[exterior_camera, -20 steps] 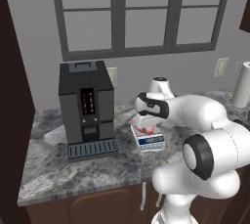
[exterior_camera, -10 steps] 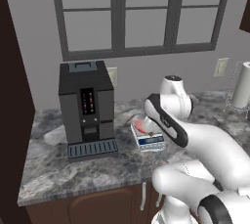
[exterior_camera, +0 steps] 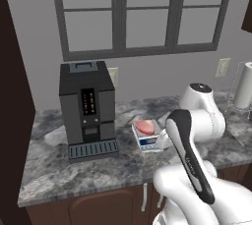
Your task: Take the steak from the fridge and place it on the digital scale on the counter by the fridge. Wait a few seconds for a reading, then move it to the plate on the dining counter.
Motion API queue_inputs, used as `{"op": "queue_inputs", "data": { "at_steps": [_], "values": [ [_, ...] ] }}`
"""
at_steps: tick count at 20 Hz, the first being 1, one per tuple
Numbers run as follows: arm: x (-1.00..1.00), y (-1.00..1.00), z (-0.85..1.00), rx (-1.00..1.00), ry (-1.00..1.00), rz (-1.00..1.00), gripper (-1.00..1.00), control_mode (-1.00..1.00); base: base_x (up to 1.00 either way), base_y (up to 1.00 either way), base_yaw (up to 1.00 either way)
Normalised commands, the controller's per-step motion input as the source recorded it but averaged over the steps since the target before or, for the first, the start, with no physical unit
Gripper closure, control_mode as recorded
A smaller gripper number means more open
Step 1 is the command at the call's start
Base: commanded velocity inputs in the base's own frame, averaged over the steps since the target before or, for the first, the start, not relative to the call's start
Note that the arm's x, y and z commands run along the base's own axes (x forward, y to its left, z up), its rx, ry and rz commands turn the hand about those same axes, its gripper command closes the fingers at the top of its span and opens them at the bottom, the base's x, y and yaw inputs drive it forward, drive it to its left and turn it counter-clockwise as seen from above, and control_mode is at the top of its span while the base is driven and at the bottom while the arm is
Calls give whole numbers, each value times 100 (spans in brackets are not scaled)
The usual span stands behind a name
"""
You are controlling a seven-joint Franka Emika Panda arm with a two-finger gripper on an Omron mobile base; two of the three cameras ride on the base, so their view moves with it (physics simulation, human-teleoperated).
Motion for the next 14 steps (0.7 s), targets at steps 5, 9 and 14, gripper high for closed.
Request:
{"op": "queue_inputs", "data": {
  "at_steps": [5, 9, 14],
  "values": [
    [-66, -3, 66, 0, 0, -1, -100, -100, 0, 0, 0],
    [-13, -4, 51, 4, -1, -6, -100, -100, 0, 0, 0],
    [0, 0, 0, 0, 0, 0, -100, -100, 0, 0, 0]
  ]
}}
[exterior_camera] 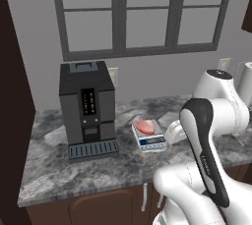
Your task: Take the steak from the fridge and place it on the digital scale on the counter by the fridge. Wait a few seconds for a reading, then move it to the plate on the dining counter.
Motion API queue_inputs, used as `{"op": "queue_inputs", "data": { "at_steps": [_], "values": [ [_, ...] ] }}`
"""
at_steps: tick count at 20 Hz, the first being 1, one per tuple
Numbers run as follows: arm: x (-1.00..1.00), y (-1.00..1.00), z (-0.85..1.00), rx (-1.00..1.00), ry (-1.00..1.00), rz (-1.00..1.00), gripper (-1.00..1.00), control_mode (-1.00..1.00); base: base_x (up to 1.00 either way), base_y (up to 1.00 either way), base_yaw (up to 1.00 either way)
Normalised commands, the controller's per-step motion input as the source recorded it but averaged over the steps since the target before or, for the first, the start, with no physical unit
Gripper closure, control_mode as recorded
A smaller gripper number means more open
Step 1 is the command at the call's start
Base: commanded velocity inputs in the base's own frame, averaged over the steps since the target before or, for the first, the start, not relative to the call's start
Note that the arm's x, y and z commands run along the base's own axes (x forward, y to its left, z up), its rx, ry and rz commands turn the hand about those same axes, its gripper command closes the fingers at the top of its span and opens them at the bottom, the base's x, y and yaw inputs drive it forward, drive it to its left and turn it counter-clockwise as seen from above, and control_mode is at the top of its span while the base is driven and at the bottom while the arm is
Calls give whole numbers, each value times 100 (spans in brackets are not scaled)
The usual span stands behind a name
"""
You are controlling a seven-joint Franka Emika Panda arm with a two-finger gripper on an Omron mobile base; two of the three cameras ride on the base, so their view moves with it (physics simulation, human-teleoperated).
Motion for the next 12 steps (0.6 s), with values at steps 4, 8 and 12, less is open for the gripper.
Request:
{"op": "queue_inputs", "data": {
  "at_steps": [4, 8, 12],
  "values": [
    [0, 0, 0, 0, 0, 0, -100, -100, 0, 0, 0],
    [0, 0, 0, 0, 0, 0, -100, -100, 0, 0, 0],
    [0, 0, 0, 0, 0, 0, -100, -100, 0, 0, 0]
  ]
}}
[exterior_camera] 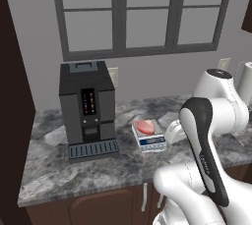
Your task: Take the steak from the fridge and place it on the digital scale on the counter by the fridge. Wait a few seconds for a reading, then move it to the plate on the dining counter.
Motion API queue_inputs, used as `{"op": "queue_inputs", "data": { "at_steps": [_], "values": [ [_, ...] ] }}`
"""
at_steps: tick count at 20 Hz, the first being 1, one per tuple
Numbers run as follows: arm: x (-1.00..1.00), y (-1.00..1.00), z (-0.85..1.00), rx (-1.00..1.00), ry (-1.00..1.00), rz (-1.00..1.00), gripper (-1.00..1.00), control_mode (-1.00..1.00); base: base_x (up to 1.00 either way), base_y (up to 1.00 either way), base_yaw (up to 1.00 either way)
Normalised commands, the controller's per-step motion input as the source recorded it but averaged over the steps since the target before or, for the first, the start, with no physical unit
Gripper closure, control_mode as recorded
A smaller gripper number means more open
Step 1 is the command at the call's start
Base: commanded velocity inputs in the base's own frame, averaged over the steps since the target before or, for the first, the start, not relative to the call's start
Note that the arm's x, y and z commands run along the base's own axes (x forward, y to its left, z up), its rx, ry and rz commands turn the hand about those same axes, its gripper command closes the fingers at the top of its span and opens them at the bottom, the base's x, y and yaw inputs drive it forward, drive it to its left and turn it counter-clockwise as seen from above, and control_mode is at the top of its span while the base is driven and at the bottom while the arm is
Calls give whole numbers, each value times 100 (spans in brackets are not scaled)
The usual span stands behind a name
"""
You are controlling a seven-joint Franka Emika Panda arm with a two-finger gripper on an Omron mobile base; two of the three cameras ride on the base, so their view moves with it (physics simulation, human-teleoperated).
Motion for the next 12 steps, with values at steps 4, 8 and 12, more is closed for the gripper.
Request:
{"op": "queue_inputs", "data": {
  "at_steps": [4, 8, 12],
  "values": [
    [0, 0, 0, 0, 0, 0, -100, -100, 0, 0, 0],
    [0, 0, 0, 0, 0, 0, -100, -100, 0, 0, 0],
    [0, 0, 0, 0, 0, 0, -100, -100, 0, 0, 0]
  ]
}}
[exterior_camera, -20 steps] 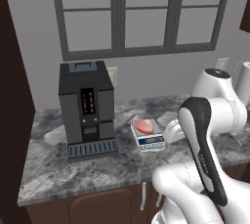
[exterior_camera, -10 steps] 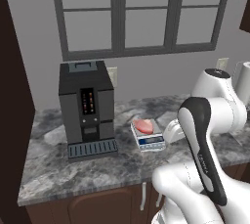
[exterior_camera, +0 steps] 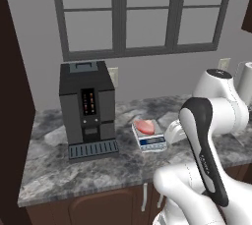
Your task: Take the steak from the fridge and place it on the digital scale on the counter by the fridge. Wait a few seconds for a reading, then move it to the plate on the dining counter.
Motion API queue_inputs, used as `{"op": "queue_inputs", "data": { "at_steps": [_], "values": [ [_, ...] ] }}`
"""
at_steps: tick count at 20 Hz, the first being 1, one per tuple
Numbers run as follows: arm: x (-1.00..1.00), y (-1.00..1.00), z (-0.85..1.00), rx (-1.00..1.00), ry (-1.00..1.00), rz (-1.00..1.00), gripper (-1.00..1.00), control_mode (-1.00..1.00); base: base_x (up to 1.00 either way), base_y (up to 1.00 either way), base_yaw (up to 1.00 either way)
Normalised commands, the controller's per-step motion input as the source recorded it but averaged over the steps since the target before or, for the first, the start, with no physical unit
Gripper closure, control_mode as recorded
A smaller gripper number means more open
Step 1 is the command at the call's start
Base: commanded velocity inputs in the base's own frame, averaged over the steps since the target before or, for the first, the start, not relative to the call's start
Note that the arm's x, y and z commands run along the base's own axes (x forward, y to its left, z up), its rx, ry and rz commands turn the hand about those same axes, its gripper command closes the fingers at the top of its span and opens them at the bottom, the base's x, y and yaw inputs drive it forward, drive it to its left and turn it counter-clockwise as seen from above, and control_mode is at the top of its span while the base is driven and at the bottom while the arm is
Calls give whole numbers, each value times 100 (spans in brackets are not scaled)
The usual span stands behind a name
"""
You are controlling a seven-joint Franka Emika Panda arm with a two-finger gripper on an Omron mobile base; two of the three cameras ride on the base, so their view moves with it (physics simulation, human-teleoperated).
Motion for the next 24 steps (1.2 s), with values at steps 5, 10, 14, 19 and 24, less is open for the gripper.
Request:
{"op": "queue_inputs", "data": {
  "at_steps": [5, 10, 14, 19, 24],
  "values": [
    [0, 0, 0, 0, 0, 0, -100, -100, 0, 0, 0],
    [0, 0, 0, 0, 0, 0, -100, -100, 0, 0, 0],
    [0, 0, 0, 0, 0, 0, -100, -100, 0, 0, 0],
    [0, 0, 0, 0, 0, 0, -100, -100, 0, 0, 0],
    [0, 0, 0, 0, 0, 0, -100, -100, 0, 0, 0]
  ]
}}
